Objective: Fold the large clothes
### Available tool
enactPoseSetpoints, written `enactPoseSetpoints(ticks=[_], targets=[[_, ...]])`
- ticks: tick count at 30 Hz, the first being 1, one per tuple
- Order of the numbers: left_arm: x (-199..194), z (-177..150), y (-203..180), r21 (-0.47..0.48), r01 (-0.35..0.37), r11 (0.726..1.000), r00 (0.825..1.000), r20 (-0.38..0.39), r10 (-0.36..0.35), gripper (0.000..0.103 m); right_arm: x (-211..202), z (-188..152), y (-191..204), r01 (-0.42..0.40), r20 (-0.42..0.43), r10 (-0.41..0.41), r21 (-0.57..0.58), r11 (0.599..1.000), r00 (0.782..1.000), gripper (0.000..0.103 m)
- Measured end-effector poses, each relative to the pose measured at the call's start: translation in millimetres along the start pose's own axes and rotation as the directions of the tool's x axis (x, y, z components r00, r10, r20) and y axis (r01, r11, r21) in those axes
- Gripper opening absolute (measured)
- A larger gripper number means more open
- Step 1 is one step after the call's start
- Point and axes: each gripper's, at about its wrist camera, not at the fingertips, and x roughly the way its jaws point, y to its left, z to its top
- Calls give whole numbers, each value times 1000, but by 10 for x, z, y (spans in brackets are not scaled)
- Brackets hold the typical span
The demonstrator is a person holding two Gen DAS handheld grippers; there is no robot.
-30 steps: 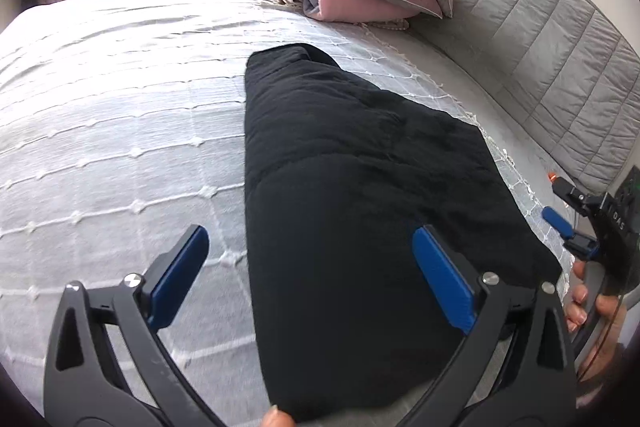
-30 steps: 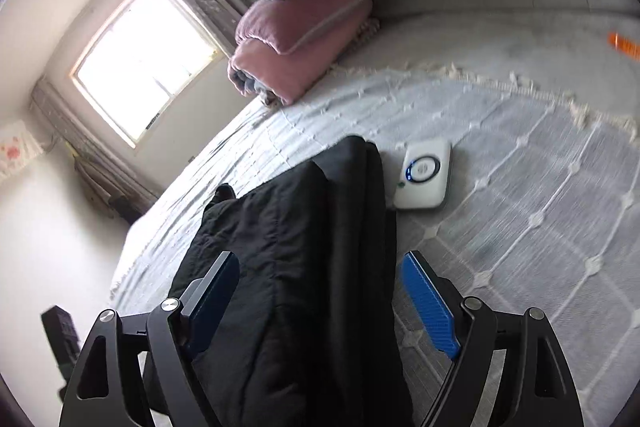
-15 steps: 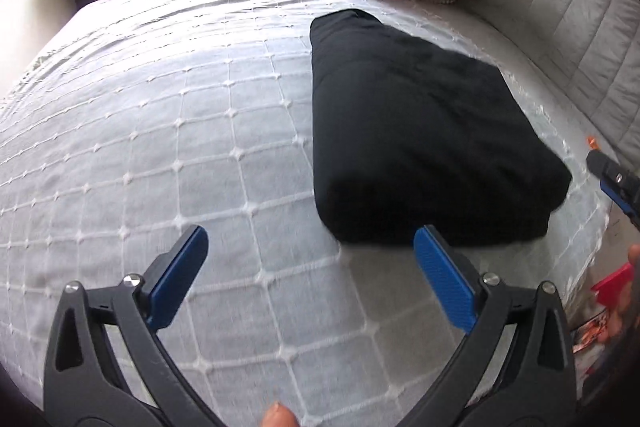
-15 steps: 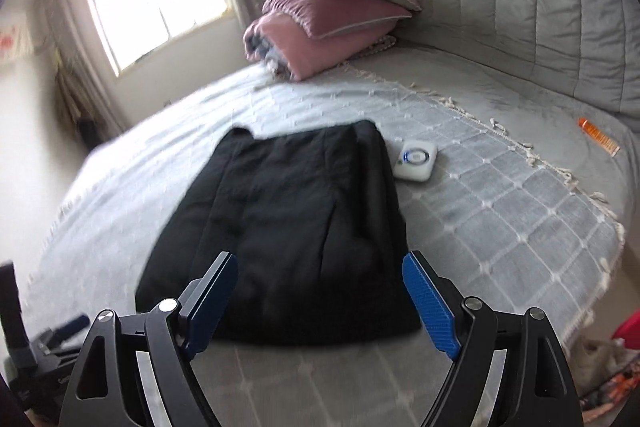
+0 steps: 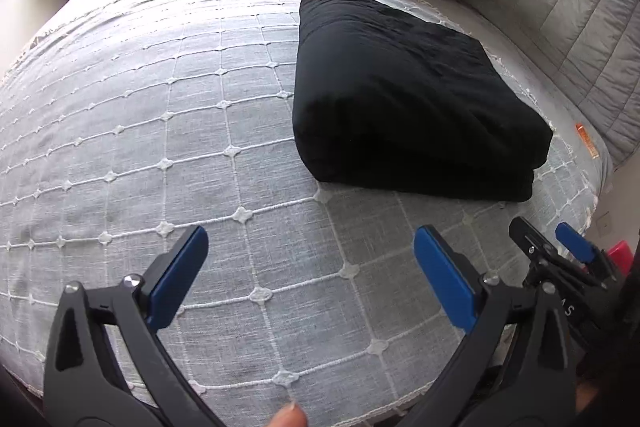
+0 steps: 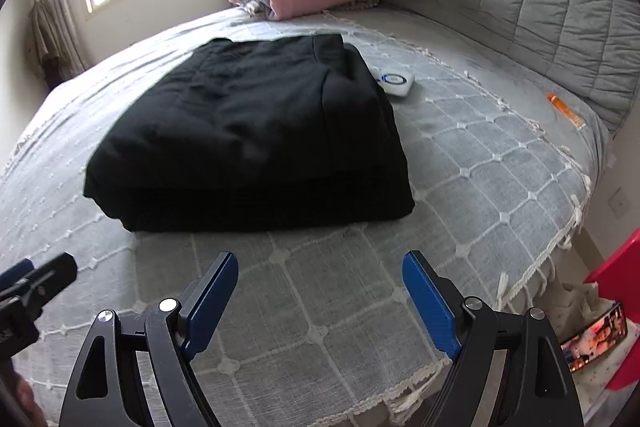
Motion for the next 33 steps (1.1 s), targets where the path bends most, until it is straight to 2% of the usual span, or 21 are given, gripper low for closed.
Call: enactPoseSetpoints(ticks=[9,18,33], targets=[[90,-91,-98,43,-9,999,1000,-26,10,102,-24,-5,34,-6,20,6,-1,1000,1000,86],[177,-159,-228,66,-5,998,998,-55,8,102,6,-11,-4,-9,4,9,8,1000,1000,86],[178,-181,-266,79,-13,997,999,-52,17,102,13,-37,15,-19,-6,19,3,1000,1000,86]])
